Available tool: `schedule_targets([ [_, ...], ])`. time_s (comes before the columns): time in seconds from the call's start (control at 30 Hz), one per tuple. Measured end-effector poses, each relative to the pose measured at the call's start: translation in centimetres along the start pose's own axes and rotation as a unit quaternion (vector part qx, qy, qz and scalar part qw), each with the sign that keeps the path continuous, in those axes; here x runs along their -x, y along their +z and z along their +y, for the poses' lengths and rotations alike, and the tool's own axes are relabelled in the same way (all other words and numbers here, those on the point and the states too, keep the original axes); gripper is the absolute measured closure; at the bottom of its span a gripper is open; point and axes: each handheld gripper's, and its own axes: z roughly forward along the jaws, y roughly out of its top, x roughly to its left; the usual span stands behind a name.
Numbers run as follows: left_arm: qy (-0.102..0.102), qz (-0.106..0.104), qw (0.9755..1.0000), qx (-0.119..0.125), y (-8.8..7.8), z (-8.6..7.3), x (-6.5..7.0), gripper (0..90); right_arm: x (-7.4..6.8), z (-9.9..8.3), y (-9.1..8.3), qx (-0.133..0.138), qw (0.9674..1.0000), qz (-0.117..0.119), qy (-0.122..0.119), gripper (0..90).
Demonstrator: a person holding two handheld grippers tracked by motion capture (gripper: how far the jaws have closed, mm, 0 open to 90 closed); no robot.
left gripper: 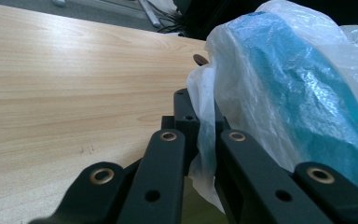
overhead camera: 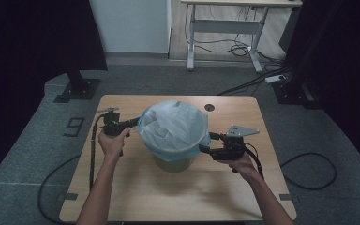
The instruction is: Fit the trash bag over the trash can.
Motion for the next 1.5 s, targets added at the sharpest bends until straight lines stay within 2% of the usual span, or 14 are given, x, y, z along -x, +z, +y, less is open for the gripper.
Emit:
schedule_targets([
  [0.27,0.003,-0.003,1.0,-0.001,0.0,-0.2,0.3,89.5,-1.1,0.1,0.4,0.007,0.9997,-0.009,-0.021,38.0],
  [0.4,0.002,-0.003,1.0,0.0,0.0,-0.2,0.2,89.5,-1.2,0.0,0.3,0.011,0.9996,-0.011,-0.022,43.6],
  [0.57,0.004,-0.003,1.0,0.002,-0.1,-0.2,0.3,89.5,-1.3,0.0,-0.1,0.019,0.9995,-0.007,-0.026,59.5],
  [0.6,0.004,-0.003,1.0,0.002,-0.1,-0.2,0.3,89.5,-1.3,0.0,-0.2,0.019,0.9994,-0.008,-0.027,66.9],
  [0.67,0.004,-0.003,1.0,0.002,-0.1,-0.2,0.3,89.5,-1.2,-0.2,-0.3,0.017,0.9996,-0.001,-0.024,75.8],
  [0.8,0.005,-0.002,1.0,0.002,-0.2,-0.3,0.3,89.5,-1.2,-0.4,-0.4,0.021,0.9994,-0.002,-0.026,85.3],
  [0.97,0.003,-0.002,1.0,0.001,-0.1,-0.6,0.1,89.5,-1.0,-1.2,-0.2,0.019,0.9994,-0.012,-0.025,88.3],
  [1.27,0.018,0.004,0.9998,-0.011,0.5,-1.0,0.3,89.5,-0.6,-2.7,0.7,-0.004,0.9998,-0.015,-0.013,88.7],
  [1.37,0.014,0.002,0.9998,-0.011,0.7,-1.3,0.2,89.5,-0.5,-3.2,1.0,-0.01,0.9998,-0.017,-0.006,88.7],
  [1.5,0.011,0.001,0.9998,-0.015,0.9,-1.7,0.0,89.6,-0.7,-4.0,1.5,-0.025,0.9994,-0.018,-0.016,88.7],
])
